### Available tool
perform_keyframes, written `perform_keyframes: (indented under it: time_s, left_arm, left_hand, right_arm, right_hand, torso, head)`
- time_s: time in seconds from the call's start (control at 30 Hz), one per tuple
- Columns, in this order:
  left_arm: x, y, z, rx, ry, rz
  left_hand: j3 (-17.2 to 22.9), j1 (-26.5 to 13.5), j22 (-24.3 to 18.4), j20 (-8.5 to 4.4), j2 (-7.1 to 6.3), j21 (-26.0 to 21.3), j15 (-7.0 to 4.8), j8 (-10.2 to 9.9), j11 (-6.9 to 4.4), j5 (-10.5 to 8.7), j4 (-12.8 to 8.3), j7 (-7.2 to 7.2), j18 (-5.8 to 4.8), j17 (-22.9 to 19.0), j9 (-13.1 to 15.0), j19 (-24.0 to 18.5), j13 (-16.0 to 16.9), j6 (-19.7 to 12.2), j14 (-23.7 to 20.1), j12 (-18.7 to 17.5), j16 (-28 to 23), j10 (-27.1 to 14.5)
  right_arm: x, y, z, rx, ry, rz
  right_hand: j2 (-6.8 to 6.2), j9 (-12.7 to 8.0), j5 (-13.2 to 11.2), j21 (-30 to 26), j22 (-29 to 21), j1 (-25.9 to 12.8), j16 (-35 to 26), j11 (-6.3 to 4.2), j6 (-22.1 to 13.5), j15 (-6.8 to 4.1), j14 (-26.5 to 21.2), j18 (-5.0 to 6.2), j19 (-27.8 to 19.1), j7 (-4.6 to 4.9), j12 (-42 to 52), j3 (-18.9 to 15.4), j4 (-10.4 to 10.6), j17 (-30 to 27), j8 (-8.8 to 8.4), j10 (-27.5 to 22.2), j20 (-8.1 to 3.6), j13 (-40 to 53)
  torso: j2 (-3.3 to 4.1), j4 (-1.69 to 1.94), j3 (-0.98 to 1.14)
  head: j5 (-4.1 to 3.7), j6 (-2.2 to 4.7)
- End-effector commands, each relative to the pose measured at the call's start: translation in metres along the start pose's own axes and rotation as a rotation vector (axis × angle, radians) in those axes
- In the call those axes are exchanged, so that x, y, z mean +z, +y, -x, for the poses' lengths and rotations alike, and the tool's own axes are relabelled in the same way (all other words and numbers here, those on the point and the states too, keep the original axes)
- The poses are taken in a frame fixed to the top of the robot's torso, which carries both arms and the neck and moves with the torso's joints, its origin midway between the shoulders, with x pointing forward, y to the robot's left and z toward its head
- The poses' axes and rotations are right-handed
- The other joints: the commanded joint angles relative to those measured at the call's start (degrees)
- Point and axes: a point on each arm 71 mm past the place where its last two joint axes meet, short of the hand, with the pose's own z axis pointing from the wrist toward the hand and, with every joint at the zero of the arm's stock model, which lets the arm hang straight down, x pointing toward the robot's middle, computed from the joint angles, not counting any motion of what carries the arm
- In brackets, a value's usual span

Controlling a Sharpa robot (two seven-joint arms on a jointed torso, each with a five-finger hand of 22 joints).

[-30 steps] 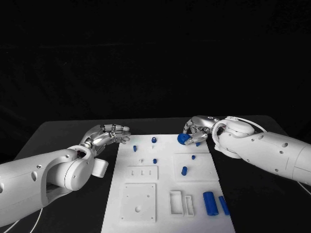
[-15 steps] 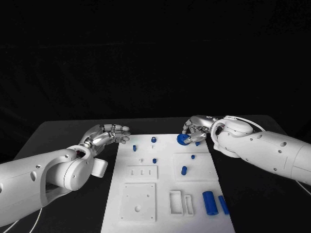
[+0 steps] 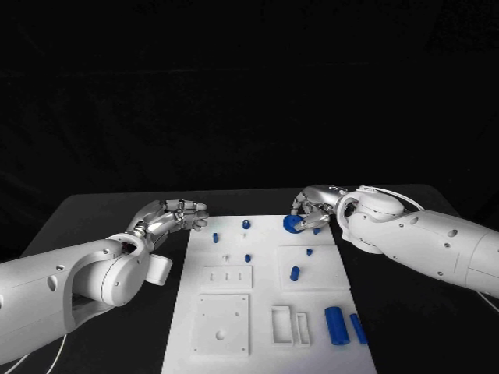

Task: Assemble the parts on the task board

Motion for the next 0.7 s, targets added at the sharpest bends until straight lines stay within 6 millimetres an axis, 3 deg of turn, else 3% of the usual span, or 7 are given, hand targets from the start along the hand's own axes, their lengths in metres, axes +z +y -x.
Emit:
perform_keyframes:
  time_s: [0.03, 0.3, 0.7]
  left_arm:
    - [0.000, -0.002, -0.002, -0.004, 0.017, -0.008]
    - [0.001, -0.002, -0.002, -0.002, 0.018, -0.008]
    - [0.001, -0.002, -0.002, -0.001, 0.017, -0.008]
  left_hand:
    - [0.44, -0.11, 0.06, 0.06, -0.22, 0.31, -0.04, -0.26, 0.31, -0.33, -0.02, 0.39, 0.92, -0.07, -0.08, -0.42, -0.07, -0.33, -0.40, -0.25, -0.25, -0.03]
    - [0.46, -0.11, 0.06, 0.06, -0.21, 0.32, -0.04, -0.27, 0.32, -0.33, -0.01, 0.40, 0.92, -0.07, -0.08, -0.43, -0.07, -0.34, -0.40, -0.29, -0.25, -0.02]
    - [0.46, -0.14, 0.06, 0.08, -0.17, 0.33, -0.03, -0.28, 0.33, -0.33, 0.02, 0.41, 0.92, -0.08, -0.08, -0.44, -0.07, -0.35, -0.41, -0.33, -0.25, -0.02]
  right_arm:
    - [-0.002, 0.006, -0.011, -0.120, 0.014, 0.018]
    - [-0.004, 0.020, -0.018, -0.199, 0.006, 0.058]
    - [-0.005, 0.022, -0.017, -0.215, -0.023, 0.058]
  right_hand:
    - [-0.38, 0.17, -0.51, 0.34, 1.18, -0.12, -0.37, -0.35, 2.35, -0.42, 0.02, 2.67, -0.39, 1.26, 0.35, 0.50, 0.01, 0.11, 0.33, 0.25, -0.17, -0.06]
    - [-1.69, 0.25, -1.95, 0.83, 1.10, 0.25, -0.64, -0.58, 3.31, -0.62, 0.29, 2.67, -0.23, 1.01, 0.46, 2.09, 0.71, 0.46, 0.61, 0.74, -0.06, -0.32]
    - [-2.50, 0.36, -3.08, 1.21, 1.05, -0.04, -0.93, -0.85, 4.42, -0.84, 0.52, 2.67, -0.16, 0.71, 0.39, 3.64, 2.71, 0.78, 0.95, 0.95, 0.06, -0.65]
  torso:
    - [0.02, 0.00, 0.03]
    - [0.00, -0.01, 0.03]
    - [0.00, -0.03, 0.00]
  head:
    - [0.01, -0.04]
    - [-0.06, -0.03]
    - [-0.06, 0.12]
